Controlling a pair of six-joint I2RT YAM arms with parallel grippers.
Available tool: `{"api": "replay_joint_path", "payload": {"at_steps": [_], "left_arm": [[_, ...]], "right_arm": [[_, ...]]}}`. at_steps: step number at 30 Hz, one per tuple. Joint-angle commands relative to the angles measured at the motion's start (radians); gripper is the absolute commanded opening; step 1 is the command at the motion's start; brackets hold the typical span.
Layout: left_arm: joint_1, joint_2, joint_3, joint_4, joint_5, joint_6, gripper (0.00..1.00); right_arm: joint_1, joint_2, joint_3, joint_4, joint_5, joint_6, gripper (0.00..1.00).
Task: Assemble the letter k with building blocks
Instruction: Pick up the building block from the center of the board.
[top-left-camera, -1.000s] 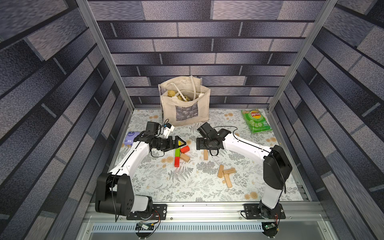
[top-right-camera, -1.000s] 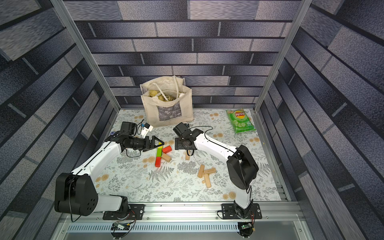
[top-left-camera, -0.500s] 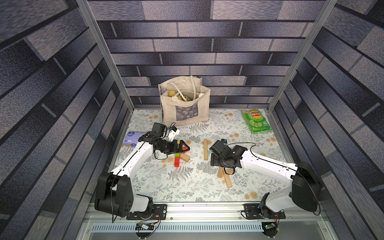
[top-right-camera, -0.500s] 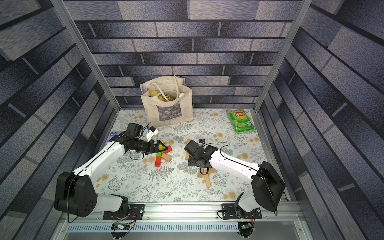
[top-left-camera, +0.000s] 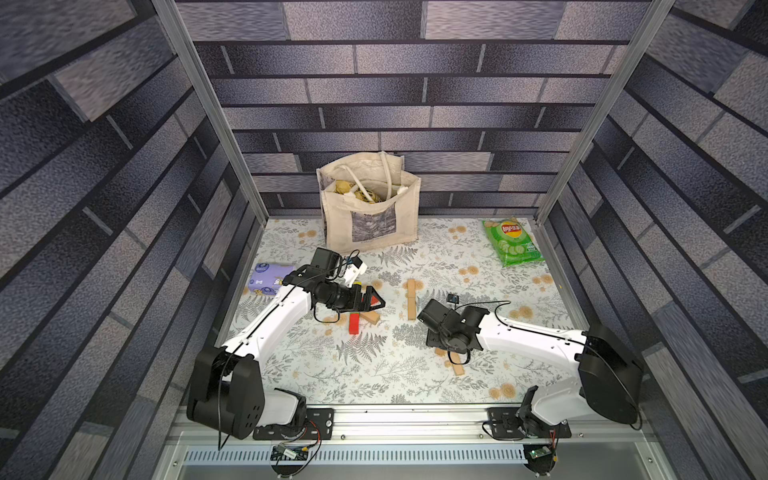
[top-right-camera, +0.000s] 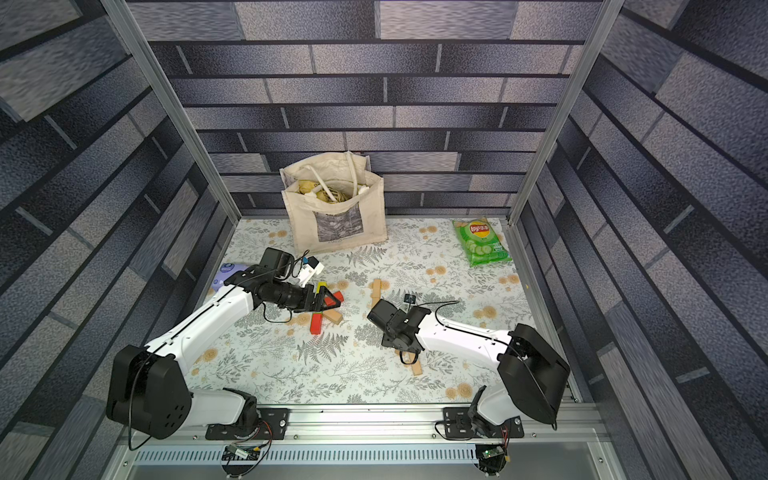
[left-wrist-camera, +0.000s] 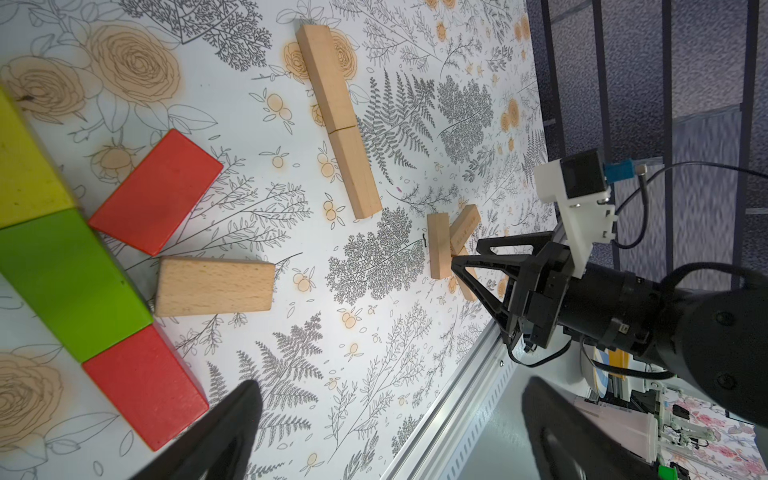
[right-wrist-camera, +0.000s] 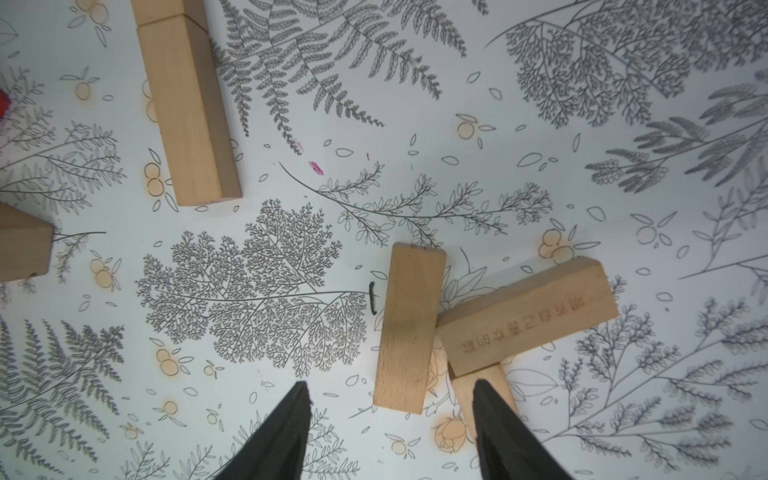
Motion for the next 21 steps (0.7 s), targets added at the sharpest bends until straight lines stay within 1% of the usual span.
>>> {"api": "replay_joint_path", "payload": {"at_steps": [1, 9, 17, 21], "left_arm": [[-0.009, -0.024, 0.025, -0.035, -0.018, 0.032, 1.00], [-0.012, -0.026, 0.024, -0.041, -0.031, 0.039, 1.00], [-0.017, -0.024, 0.025, -0.043, -0.033, 0.042, 1.00], [-0.017, -0.026, 0.025, -0.044, -0.034, 0.043, 1.00]], "right_arm": [[0.010, 0.028, -0.018, 0.032, 0.007, 0.023, 0.62], [0.011, 0.074, -0.021, 0.049, -0.007, 0.022, 0.60], [0.010, 0.092, -0.028, 0.064, -0.012, 0.019, 0.54], [0.009, 0.107, -0.027, 0.067, -0.018, 0.019, 0.53]]}}
